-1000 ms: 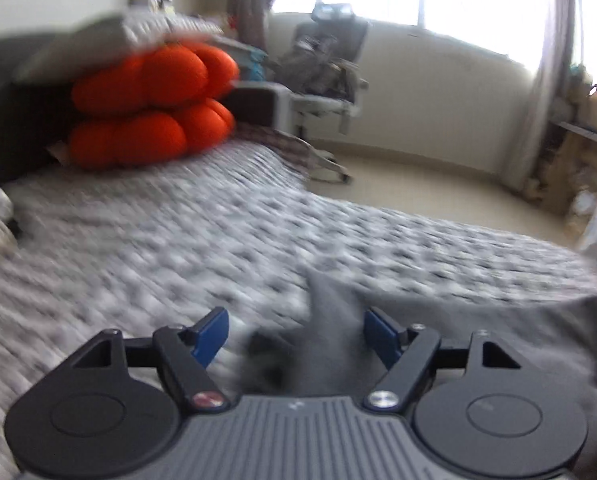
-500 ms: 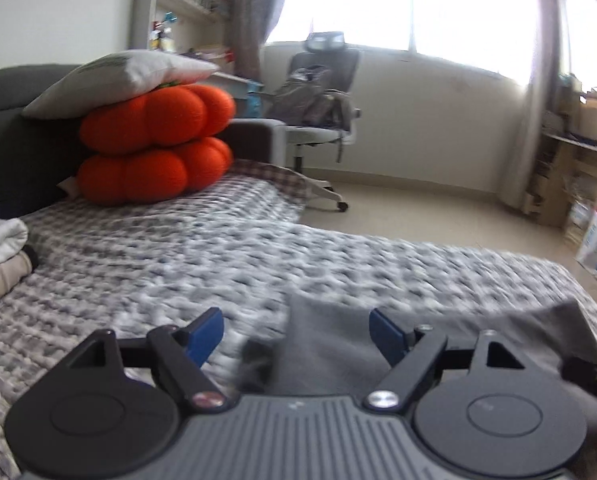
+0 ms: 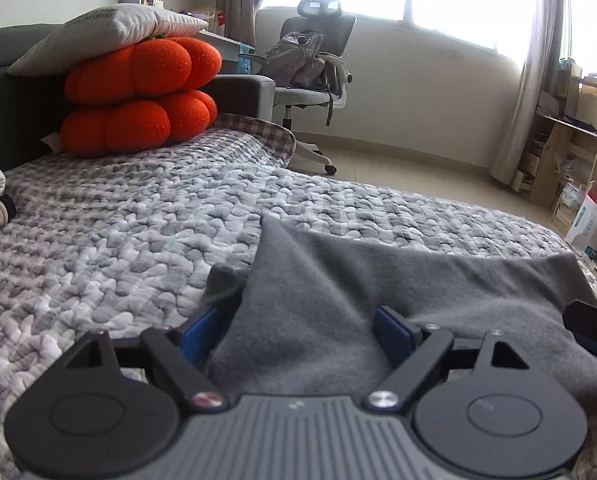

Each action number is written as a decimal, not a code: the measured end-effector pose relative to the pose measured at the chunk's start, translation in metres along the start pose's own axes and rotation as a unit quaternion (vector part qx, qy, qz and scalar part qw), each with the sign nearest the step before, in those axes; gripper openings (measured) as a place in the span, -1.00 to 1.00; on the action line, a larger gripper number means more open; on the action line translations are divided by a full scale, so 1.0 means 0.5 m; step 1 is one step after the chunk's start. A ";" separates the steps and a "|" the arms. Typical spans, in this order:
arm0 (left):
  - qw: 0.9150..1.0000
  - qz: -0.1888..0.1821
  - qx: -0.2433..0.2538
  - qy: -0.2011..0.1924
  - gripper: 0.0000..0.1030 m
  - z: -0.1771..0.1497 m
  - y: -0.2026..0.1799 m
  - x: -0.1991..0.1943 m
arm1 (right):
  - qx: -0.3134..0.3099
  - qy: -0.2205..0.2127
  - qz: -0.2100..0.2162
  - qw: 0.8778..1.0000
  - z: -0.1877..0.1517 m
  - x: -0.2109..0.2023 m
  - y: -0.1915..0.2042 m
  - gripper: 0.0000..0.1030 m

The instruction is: Fold clothes

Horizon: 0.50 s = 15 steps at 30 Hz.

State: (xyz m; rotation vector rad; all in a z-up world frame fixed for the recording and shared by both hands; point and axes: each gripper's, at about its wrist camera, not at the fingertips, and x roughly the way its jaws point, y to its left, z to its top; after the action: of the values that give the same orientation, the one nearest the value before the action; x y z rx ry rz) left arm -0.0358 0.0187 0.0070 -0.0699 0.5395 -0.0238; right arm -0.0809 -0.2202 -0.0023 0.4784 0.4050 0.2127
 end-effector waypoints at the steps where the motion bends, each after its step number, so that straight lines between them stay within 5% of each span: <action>1: 1.000 0.000 0.000 -0.001 0.67 -0.001 0.001 0.000 | -0.004 0.001 -0.002 1.000 0.000 -0.001 0.003 0.15; 7: 1.000 -0.013 -0.011 0.000 0.67 -0.006 0.011 0.002 | -0.063 0.003 -0.043 0.997 -0.001 -0.046 0.015 0.14; 9: 1.000 -0.015 -0.013 0.000 0.67 -0.008 0.012 -0.001 | -0.088 0.000 -0.127 0.988 -0.005 -0.064 0.010 0.40; 11: 1.000 -0.016 -0.014 0.000 0.67 -0.010 0.013 -0.003 | -0.086 -0.002 -0.183 0.979 -0.007 -0.086 -0.009 0.40; 15: 1.000 -0.017 -0.016 -0.002 0.67 -0.009 0.012 -0.004 | 0.035 0.002 -0.100 0.994 -0.001 -0.140 -0.056 0.40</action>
State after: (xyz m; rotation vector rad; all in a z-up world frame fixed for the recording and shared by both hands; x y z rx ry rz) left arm -0.0398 0.0246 0.0036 -0.1102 0.5354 -0.0481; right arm -0.1410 -0.2645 0.0066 0.5037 0.4633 0.0066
